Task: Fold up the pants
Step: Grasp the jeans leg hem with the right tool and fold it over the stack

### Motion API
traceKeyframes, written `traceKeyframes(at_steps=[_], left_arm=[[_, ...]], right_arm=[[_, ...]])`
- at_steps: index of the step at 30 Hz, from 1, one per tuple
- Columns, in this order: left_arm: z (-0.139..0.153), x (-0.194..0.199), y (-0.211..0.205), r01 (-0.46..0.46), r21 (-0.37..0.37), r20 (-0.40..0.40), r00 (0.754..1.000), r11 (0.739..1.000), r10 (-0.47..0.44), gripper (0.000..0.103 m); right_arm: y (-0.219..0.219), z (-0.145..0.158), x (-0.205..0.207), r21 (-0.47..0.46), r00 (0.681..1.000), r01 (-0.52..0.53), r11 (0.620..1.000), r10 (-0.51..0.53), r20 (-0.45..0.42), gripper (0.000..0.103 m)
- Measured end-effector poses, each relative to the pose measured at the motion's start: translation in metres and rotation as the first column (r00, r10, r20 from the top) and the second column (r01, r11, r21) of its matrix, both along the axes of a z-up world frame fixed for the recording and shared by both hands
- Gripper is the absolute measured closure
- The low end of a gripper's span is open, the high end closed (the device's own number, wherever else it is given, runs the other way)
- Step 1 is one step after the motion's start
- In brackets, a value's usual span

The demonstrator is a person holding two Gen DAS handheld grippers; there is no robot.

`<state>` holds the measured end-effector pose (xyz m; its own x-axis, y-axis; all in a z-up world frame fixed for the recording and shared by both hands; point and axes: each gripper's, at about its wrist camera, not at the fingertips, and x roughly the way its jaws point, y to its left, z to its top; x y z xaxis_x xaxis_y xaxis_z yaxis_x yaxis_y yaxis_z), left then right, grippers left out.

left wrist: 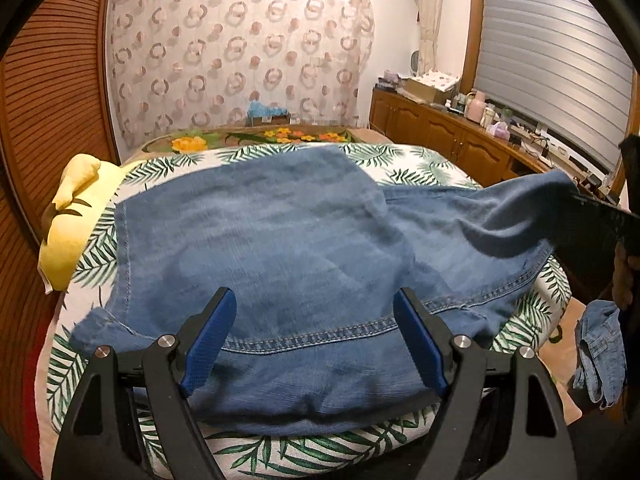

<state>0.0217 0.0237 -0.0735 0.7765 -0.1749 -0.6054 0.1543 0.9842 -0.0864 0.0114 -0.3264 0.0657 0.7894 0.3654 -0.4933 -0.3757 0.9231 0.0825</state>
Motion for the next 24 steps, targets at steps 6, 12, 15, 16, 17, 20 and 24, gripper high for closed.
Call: traceKeyframes(at_steps=[6, 12, 15, 16, 17, 20, 24], left_arm=[[0.009, -0.004, 0.003, -0.006, -0.001, 0.02, 1.0, 1.0, 0.006, 0.021], [0.016, -0.008, 0.013, -0.027, -0.006, 0.037, 0.999, 1.0, 0.028, 0.021], [0.017, -0.011, 0.018, -0.04, -0.008, 0.044, 0.998, 0.999, 0.041, 0.021], [0.018, -0.012, 0.02, -0.044, -0.01, 0.046, 0.998, 0.999, 0.044, 0.021], [0.019, -0.013, 0.022, -0.049, -0.011, 0.047, 0.998, 0.999, 0.049, 0.021], [0.02, -0.015, 0.028, -0.061, -0.014, 0.053, 0.997, 0.998, 0.062, 0.021], [0.023, -0.019, 0.036, -0.074, -0.019, 0.06, 0.995, 0.997, 0.075, 0.021]], right_arm=[[0.029, 0.019, -0.004, 0.001, 0.996, -0.074, 0.997, 0.074, 0.052, 0.093], [0.063, 0.043, 0.002, -0.003, 0.979, -0.171, 0.985, 0.17, 0.115, 0.093], [0.079, 0.055, 0.004, -0.009, 0.967, -0.212, 0.977, 0.211, 0.144, 0.093], [0.085, 0.058, 0.005, -0.009, 0.962, -0.227, 0.974, 0.226, 0.151, 0.093], [0.087, 0.058, 0.01, -0.009, 0.959, -0.239, 0.971, 0.238, 0.155, 0.093], [0.102, 0.061, 0.019, -0.016, 0.947, -0.278, 0.96, 0.277, 0.165, 0.093], [0.12, 0.059, 0.04, -0.013, 0.928, -0.338, 0.941, 0.336, 0.159, 0.093]])
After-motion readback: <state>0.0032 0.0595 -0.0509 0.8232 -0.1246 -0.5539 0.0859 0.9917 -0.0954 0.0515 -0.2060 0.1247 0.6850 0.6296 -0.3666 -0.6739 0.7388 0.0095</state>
